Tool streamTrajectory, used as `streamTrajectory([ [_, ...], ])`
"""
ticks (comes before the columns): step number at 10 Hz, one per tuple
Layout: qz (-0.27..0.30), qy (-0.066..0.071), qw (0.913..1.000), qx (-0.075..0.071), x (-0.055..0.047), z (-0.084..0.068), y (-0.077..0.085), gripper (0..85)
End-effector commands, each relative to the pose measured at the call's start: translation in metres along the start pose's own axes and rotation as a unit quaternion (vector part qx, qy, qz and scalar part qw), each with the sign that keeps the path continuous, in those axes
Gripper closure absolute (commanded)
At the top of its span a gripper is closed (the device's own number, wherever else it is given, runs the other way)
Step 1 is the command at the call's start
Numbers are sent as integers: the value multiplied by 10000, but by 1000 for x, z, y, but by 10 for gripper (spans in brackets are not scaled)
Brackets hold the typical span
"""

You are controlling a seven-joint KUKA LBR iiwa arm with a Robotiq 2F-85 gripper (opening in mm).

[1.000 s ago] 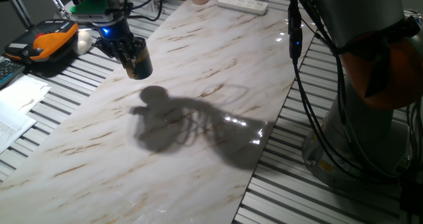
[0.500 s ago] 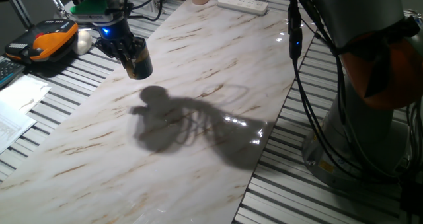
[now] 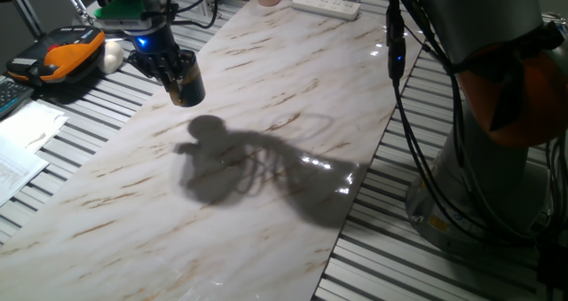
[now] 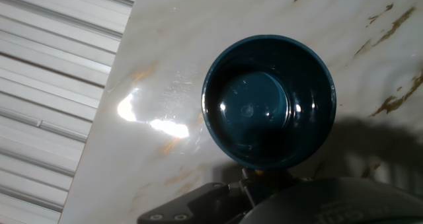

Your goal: Pick up the cup

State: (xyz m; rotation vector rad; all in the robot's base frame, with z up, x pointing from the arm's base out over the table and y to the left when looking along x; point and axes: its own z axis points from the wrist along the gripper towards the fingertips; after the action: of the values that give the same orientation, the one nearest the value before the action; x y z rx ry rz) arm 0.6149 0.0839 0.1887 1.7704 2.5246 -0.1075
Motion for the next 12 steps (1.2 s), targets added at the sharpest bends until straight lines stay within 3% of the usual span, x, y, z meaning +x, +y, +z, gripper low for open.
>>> streamTrajectory([
  [1, 1, -13, 10000, 13, 0, 0, 0, 850],
  [12, 31, -14, 10000, 8, -1, 4, -1, 850],
])
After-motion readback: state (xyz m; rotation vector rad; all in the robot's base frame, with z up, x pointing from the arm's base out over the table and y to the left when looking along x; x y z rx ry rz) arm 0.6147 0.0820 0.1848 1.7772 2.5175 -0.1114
